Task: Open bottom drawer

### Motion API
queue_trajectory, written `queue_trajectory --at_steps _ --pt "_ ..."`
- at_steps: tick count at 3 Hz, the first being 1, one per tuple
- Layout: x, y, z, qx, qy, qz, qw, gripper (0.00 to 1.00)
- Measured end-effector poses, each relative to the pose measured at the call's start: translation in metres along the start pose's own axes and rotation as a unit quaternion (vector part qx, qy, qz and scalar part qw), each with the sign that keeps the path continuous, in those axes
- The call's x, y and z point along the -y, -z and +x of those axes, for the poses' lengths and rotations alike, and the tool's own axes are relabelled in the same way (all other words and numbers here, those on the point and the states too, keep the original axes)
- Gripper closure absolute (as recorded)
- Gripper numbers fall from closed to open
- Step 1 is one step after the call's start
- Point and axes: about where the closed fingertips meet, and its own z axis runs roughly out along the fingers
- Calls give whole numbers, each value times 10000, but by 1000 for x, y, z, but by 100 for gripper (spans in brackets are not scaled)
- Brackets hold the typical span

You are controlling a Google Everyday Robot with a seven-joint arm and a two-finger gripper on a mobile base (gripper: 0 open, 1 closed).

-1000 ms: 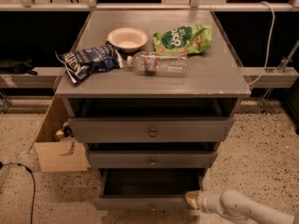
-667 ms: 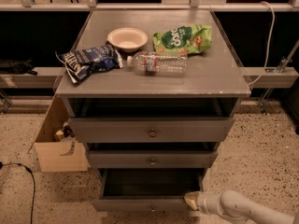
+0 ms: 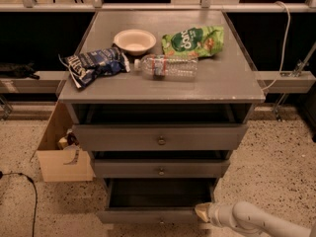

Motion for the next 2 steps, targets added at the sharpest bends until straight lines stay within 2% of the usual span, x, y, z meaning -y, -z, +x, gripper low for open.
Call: queue_trajectory --at_steps 1,2 --pt "-8 -21 -33 5 316 163 9994 100" --pt "-8 -23 -29 -2 288 185 9994 100"
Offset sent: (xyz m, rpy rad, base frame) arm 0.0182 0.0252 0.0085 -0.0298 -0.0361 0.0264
